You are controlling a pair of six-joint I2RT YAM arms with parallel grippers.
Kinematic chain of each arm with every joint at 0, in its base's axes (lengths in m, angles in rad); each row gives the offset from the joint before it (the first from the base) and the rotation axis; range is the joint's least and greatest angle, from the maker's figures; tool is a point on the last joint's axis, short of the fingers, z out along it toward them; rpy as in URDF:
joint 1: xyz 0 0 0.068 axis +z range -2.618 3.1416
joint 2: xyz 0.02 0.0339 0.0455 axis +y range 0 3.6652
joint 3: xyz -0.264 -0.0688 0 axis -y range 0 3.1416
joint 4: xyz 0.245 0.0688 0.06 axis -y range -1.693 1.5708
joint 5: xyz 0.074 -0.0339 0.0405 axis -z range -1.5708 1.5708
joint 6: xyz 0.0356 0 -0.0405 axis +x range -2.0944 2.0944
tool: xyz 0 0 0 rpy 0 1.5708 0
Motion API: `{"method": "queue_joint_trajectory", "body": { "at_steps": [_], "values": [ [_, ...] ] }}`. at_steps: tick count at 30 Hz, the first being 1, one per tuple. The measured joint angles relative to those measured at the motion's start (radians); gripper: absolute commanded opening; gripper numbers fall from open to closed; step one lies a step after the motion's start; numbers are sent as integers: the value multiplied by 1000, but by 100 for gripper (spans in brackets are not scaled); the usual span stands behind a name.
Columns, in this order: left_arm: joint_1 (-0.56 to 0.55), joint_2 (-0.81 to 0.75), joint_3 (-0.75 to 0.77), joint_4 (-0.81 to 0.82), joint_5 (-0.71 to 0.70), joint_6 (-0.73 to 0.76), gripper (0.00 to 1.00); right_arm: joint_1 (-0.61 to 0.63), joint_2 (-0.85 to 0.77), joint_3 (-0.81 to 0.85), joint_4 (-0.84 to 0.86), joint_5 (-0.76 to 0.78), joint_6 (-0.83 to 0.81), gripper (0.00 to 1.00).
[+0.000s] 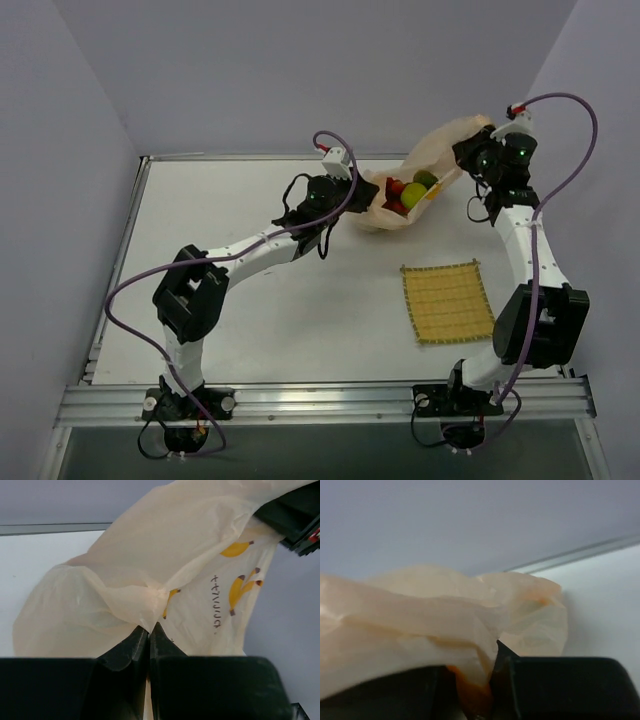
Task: Take the fake fruits out of the plastic bag
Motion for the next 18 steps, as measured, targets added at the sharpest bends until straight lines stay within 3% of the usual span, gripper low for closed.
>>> {"method": "queue_joint_trajectory", "body": {
  "at_steps": [1,2,3,6,7,11,18],
  "values": [
    [0,0,-11,6,-1,0,2,-19,-6,-47,26,0,5,11],
    [-2,0,-20,11,-2,0,2,-41,-5,-90,34,0,16,25],
    [-3,1,-29,13,-3,0,2,-62,8,-126,36,1,32,52],
    [-8,14,-42,19,-8,-2,2,-119,80,-205,26,-14,78,94],
    [-9,24,-42,24,-8,-3,2,-132,96,-230,21,-13,92,100],
    [-11,67,-42,35,-8,-13,2,-138,69,-354,4,-2,109,100],
    [-11,140,16,26,8,-43,2,-136,-153,-460,-1,-78,112,100]
  ]
}}
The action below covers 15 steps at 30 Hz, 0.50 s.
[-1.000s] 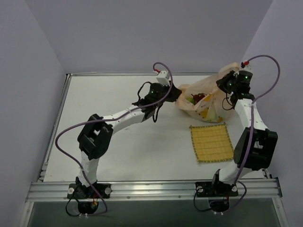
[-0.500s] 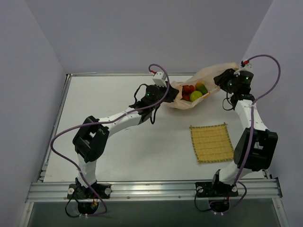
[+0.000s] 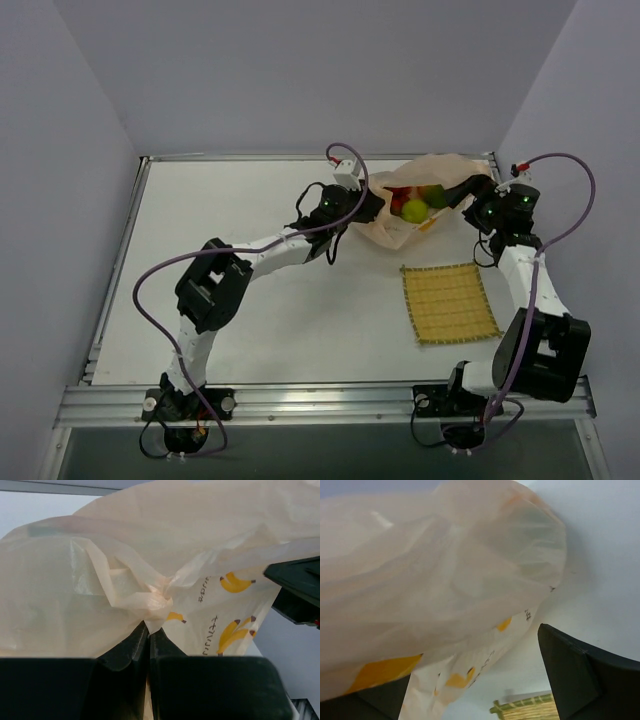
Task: Take the fake fruits out of the plastic bag
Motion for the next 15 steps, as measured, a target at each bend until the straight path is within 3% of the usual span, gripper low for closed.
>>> {"method": "queue_joint_trajectory", "body": {
  "at_steps": [8,15],
  "values": [
    [0,10,97,8,8,-33,2,4,-189,36,-1,-176,6,100],
    [0,10,125,10,8,-54,2,4,-218,7,-8,-137,54,98]
  ]
}}
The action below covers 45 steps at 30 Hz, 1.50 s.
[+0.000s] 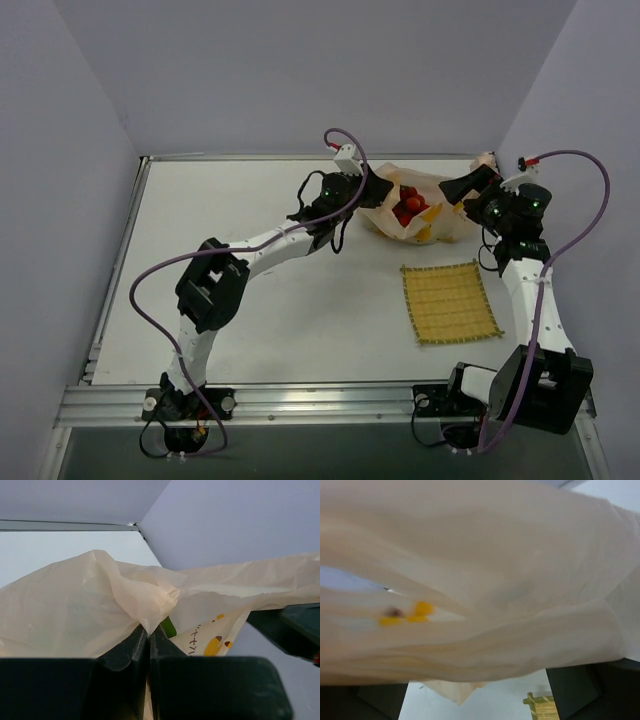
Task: Take the fake fruits out of the plastic bag
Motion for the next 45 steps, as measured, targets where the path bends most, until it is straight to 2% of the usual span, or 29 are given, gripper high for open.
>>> {"method": "queue_joint_trajectory", "body": {
  "at_steps": [3,5,7,8,9,12,18,20,21,22,23,25,29,32,35,39,45],
  "values": [
    [1,5,2,8,-1,-13,2,-6,92,-3,-2,5,-2,83],
    [3,10,2,14,0,-22,2,-8,175,11,-17,7,2,80],
    [7,11,1,17,0,-32,2,-2,228,34,-53,20,3,85],
    [10,11,0,18,0,-35,2,5,230,48,-82,35,2,97],
    [13,11,0,20,0,-39,2,15,222,71,-109,48,2,100],
    [23,12,1,24,3,-43,2,41,153,133,-138,102,-12,100],
    [31,28,5,35,11,-43,2,53,-127,150,-179,222,-38,95],
    [32,31,5,35,16,-45,2,53,-161,168,-194,236,-52,73],
    [33,32,5,36,19,-45,2,56,-168,175,-198,237,-58,57],
    [33,32,5,36,22,-46,2,62,-168,182,-202,238,-65,24],
    [33,32,5,39,24,-46,2,71,-167,187,-206,238,-76,14],
    [33,32,5,46,26,-47,2,109,-142,192,-218,237,-84,4],
    [34,32,5,51,27,-49,2,193,-24,202,-208,181,-97,1],
    [34,32,1,51,27,-48,2,213,85,200,-206,180,-126,0],
    [34,32,-13,52,26,-41,3,182,166,173,-203,218,-143,0],
    [34,32,-45,48,25,-35,2,85,190,129,-200,281,-131,0],
    [34,32,-54,51,26,-34,2,11,233,195,-153,381,-110,0]
  ]
}}
